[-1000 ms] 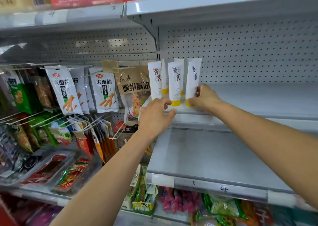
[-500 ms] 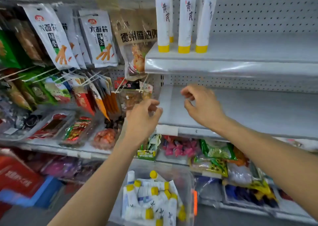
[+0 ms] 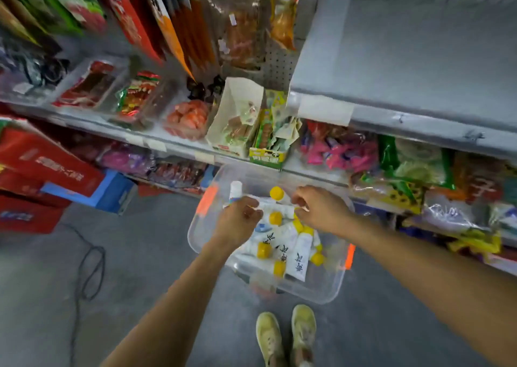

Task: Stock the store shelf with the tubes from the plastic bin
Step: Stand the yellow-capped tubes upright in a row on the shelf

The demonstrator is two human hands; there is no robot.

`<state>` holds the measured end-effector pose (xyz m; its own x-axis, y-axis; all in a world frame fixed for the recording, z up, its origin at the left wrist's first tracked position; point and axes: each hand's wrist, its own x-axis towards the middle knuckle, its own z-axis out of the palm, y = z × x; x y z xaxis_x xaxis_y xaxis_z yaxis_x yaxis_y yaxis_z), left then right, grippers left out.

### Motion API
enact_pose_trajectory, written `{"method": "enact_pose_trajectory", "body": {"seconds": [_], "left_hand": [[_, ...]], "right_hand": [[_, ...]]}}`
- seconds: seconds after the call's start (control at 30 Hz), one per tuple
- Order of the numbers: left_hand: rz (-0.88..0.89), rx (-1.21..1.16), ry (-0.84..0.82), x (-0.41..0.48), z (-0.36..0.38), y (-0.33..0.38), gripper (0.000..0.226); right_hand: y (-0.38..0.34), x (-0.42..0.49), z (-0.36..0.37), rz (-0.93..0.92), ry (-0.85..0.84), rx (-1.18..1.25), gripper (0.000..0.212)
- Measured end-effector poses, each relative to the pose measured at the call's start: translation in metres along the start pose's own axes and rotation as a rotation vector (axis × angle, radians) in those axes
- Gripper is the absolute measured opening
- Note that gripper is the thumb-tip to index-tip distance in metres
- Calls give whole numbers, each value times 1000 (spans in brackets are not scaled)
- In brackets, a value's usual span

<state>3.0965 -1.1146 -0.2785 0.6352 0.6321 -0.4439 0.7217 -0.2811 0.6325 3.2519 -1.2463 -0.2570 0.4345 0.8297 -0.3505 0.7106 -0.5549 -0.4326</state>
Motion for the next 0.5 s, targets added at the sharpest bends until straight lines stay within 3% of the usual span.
{"method": "enact_pose_trajectory", "body": {"seconds": [0.17,0.27,0.37,0.5], "left_hand": [[-115,27,-109,34,54,-49,13],[-171,86,-208,48,84,-64,23],[-114,380,-369,59,106,-73,30],[-118,661,-408,66,118,-76,48]], "right_hand": [[30,30,72,27,-204,-108,29],[41,45,100,29,-271,-196,39],[48,58,126,-39,-312,-332,51],[55,69,153,-123,-321,-560,59]]}}
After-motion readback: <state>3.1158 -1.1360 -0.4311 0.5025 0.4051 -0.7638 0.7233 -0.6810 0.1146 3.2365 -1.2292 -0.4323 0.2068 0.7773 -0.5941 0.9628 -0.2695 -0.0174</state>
